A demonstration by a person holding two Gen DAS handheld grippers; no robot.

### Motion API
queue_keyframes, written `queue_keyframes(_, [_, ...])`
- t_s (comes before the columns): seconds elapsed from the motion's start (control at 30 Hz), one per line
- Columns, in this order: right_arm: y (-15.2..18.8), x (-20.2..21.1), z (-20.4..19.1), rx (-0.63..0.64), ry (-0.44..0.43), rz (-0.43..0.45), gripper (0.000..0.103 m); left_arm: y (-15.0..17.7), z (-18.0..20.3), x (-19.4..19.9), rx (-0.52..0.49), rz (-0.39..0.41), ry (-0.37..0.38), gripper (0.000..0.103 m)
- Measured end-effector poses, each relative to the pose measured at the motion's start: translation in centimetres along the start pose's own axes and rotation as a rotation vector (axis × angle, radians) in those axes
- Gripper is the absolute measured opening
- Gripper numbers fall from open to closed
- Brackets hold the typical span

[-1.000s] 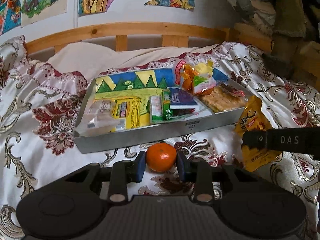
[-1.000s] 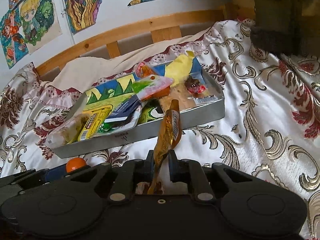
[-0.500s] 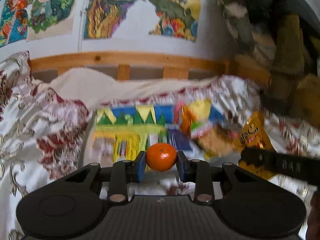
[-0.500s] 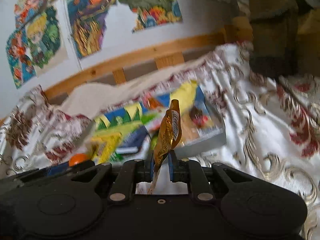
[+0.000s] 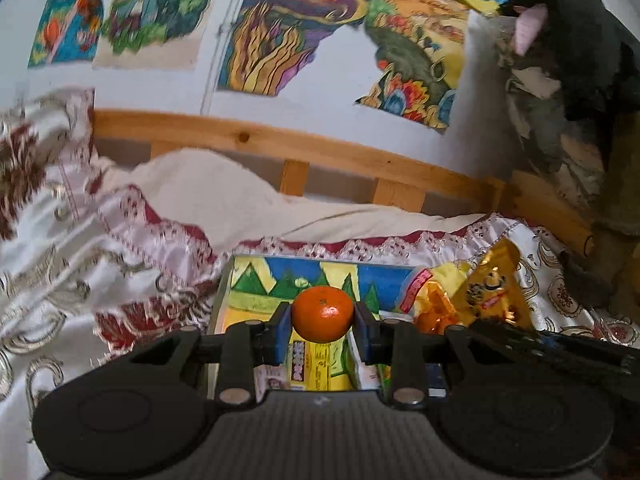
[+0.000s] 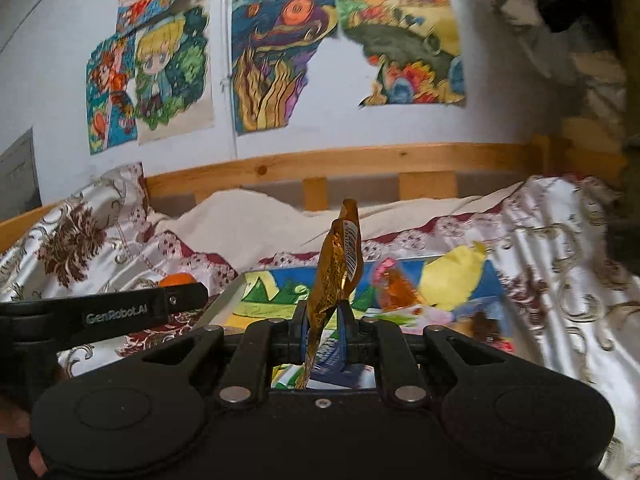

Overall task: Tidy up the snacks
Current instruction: 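Carry tangerine and gold pouch over the grey tray and release them inside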

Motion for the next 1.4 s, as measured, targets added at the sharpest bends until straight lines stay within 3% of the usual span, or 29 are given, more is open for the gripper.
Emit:
queue_keyframes(0.23, [0.9, -2.7, 0.1, -0.001, 0.008, -0.091, 0.014, 1.3, -0.6, -1.8, 0.034, -0.056, 0.049, 0.035])
queue_keyframes(0.6, [2.1, -3.6, 0.8, 0.005, 0.034, -0.15, 0.015, 2.9, 0.0, -3.3, 0.008, -0.104, 0.064, 0.035])
queue_keyframes(0.9, [2.3, -3.8, 0.6, 0.025, 0.056, -0.185, 0.025, 3.5, 0.2, -3.7, -0.003, -0.125, 0.058, 0.037])
queue_keyframes(1.03, [2.0, -3.3, 0.8, 0.011, 0.055, -0.198, 0.035, 3.3, 0.2, -3.5, 0.014, -0.132, 0.058, 0.051])
queue_keyframes(1.2, [0.9, -2.3, 1.7, -0.058, 0.035, -0.213, 0.05, 3.0, 0.3, -2.5, 0.045, -0.15, 0.052, 0.059])
queue_keyframes(1.4, [-0.6, 0.6, 3.0, -0.131, 0.039, -0.162, 0.065, 1.7, 1.0, 0.0, 0.034, -0.116, 0.004, 0.078])
Point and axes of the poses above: each gripper's, at about its wrist camera, not at the fingertips, and x roughly against the way its jaws point, z to its right, y to its underside, the point moved 1 cm from there along -x, roughly the way its jaws point, and after that the axes turned 4 degrees about x, right-handed, at the moved point
